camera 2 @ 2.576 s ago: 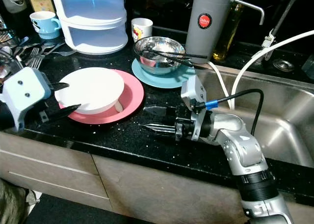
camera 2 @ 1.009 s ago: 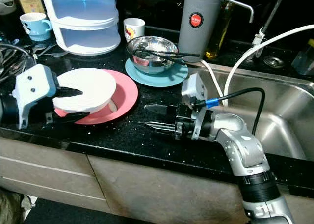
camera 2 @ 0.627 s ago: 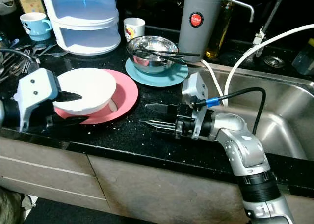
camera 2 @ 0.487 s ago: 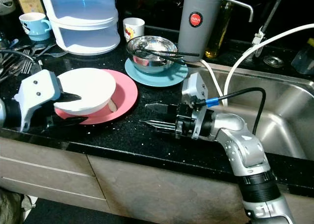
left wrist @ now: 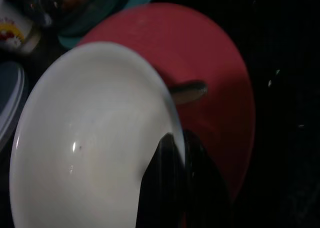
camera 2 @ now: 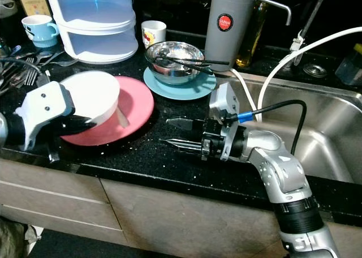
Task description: Kitchen organization
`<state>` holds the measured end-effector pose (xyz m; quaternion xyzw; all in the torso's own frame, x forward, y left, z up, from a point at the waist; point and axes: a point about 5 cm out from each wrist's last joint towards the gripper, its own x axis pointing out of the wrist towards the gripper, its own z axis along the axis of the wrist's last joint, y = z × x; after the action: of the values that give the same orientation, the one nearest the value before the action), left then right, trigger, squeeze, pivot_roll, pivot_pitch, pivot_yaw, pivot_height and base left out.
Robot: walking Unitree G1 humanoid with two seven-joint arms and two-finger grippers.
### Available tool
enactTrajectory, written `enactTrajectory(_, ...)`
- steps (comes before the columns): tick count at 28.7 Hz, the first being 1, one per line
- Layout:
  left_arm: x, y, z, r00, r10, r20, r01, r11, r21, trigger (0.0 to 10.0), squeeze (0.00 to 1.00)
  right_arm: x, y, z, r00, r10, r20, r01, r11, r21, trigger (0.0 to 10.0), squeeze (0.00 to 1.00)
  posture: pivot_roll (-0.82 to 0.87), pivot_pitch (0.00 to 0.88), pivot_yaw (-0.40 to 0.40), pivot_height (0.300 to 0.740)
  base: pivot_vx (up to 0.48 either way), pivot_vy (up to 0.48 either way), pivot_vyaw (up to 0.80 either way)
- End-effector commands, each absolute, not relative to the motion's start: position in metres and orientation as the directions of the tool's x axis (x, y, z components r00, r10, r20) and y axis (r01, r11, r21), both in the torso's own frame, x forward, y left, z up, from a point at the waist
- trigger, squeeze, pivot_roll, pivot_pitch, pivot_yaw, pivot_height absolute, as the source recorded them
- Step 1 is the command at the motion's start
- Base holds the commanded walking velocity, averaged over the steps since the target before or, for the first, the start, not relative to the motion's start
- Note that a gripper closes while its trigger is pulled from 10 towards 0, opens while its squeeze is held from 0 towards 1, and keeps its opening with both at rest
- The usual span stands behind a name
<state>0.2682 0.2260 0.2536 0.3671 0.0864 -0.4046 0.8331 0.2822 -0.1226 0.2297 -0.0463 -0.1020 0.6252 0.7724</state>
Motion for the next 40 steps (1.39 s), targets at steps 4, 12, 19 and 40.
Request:
enactTrajectory(4, 0.27, 0.222, 0.247, 0.653, -0.615, -0.442, 0.744, 0.414, 0.525, 0.0, 0.0, 0.28, -0.123, 0.23, 0.192, 0.976, 0.102, -0.958, 0.209, -0.195, 10.0, 0.0, 0.09, 0.0, -0.057, 0.74, 0.0, 0.0, 0.0)
enactTrajectory(12, 0.273, 0.214, 0.271, 0.704, -0.64, -0.31, 0.669, 0.449, 0.593, 0.0, 0.0, 0.281, -0.123, 0.23, 0.198, 0.973, 0.118, -0.958, 0.218, -0.188, 10.0, 0.0, 0.1, 0.0, -0.057, 0.74, 0.0, 0.0, 0.0)
enactTrajectory(19, 0.268, 0.202, 0.32, 0.716, -0.693, -0.079, 0.57, 0.516, 0.639, 0.0, 0.0, 0.295, -0.124, 0.239, 0.325, 0.912, 0.251, -0.928, 0.358, -0.099, 10.0, 0.0, 0.1, 0.0, -0.055, 0.74, 0.0, 0.0, 0.0)
enactTrajectory(40, 0.269, 0.165, 0.331, 0.649, -0.725, 0.23, 0.555, 0.658, 0.509, 0.0, 0.0, 0.333, -0.152, 0.251, 0.613, 0.678, 0.405, -0.763, 0.64, 0.084, 10.0, 0.0, 0.12, 0.0, -0.042, 0.74, 0.0, 0.0, -0.72)
